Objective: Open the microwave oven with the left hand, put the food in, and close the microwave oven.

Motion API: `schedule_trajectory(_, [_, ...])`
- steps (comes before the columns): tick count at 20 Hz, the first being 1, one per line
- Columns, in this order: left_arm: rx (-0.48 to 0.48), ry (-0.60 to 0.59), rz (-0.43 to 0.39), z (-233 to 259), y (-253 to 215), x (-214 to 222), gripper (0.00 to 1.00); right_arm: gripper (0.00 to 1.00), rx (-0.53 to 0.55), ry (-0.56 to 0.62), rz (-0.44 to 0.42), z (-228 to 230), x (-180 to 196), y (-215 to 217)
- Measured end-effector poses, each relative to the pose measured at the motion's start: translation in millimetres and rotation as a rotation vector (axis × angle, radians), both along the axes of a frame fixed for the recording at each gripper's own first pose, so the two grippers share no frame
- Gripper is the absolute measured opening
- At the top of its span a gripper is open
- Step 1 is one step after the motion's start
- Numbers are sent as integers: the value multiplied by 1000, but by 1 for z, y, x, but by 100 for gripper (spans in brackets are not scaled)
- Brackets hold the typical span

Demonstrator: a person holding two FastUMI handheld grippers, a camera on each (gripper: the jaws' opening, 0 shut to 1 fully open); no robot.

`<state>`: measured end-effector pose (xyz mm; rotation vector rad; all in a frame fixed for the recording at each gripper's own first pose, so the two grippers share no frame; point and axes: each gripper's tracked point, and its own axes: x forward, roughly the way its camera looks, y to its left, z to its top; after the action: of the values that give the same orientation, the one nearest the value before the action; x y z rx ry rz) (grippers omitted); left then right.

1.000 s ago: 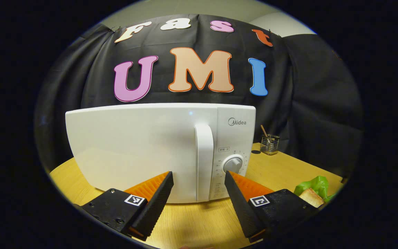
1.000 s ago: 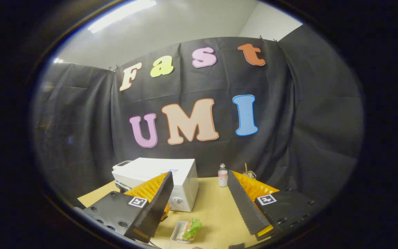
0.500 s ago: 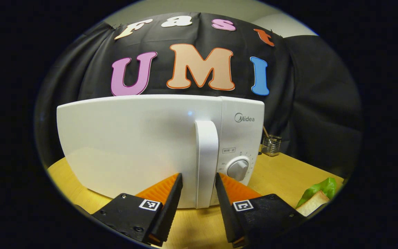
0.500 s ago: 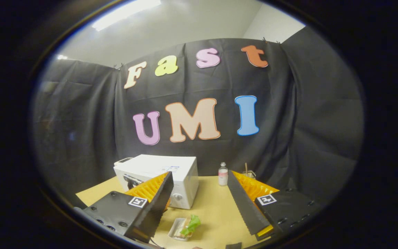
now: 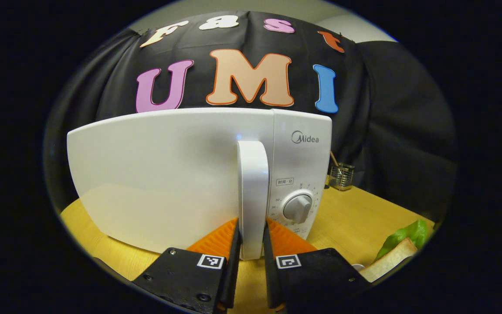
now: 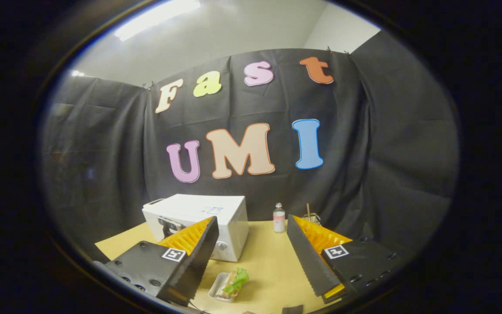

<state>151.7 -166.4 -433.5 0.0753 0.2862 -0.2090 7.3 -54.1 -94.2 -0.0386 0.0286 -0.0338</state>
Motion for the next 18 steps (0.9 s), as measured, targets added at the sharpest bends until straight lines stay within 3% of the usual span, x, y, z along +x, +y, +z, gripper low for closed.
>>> schedule_trajectory(6, [-35,-14,-27,3,0,-2,18,92,7,36,10,-14,5,5])
schedule_trajectory(9, [-5,-1,-19,1,1,-3,9,92,1,41,16,-17,6,11])
schedule_trajectory(12, [-62,-14,-33,5,0,-5,7,92,-12,36,13,-18,4,13])
schedule_trajectory(14, [-68,31,-10,1,3,-24,7,92,-24,34,11,-19,3,13])
schedule_trajectory(18, [-105,9,-101,14,17,-81,7,92,-31,32,0,-25,3,8])
